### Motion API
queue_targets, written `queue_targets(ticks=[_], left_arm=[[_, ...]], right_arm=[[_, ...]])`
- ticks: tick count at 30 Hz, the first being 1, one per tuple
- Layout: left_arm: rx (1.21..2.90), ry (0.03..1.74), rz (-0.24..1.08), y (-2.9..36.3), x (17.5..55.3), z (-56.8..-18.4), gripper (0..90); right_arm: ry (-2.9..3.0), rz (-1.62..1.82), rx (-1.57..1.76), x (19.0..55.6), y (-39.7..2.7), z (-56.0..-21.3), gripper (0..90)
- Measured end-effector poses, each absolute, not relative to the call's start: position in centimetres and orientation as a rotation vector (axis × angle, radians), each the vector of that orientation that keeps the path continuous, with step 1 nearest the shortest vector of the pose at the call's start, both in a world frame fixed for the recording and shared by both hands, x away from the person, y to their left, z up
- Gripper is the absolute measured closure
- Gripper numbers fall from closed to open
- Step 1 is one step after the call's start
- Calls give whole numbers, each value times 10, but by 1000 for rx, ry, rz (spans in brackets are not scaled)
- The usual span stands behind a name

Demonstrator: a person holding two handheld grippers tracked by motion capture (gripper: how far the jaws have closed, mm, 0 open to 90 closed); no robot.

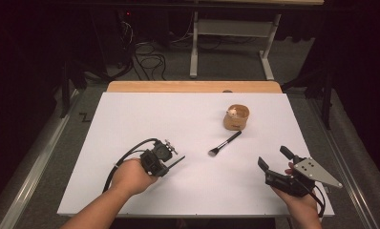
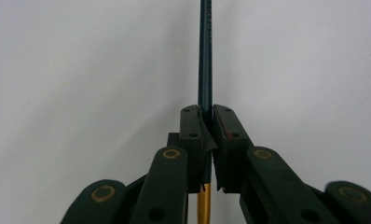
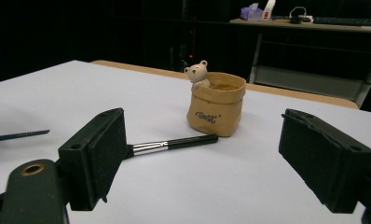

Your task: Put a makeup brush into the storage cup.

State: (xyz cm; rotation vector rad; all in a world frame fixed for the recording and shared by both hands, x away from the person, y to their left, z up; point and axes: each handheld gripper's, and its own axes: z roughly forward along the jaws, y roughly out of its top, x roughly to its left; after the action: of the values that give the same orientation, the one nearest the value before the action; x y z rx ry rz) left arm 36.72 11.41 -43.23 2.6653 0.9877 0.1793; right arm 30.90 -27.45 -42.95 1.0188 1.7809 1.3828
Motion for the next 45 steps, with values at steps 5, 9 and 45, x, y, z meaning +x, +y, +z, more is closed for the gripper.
queue_targets(ticks=[5,9,45], left_arm=[[2673,939,165,119,367,-421,830],[2696,917,154,124,367,-413,829],[2734,766,105,111,354,-400,829]], right_arm=[[1787,1391,1013,309,-271,-430,161],[1802,1386,1014,310,-268,-431,161],[2214,1164,633,316,-180,-431,212]])
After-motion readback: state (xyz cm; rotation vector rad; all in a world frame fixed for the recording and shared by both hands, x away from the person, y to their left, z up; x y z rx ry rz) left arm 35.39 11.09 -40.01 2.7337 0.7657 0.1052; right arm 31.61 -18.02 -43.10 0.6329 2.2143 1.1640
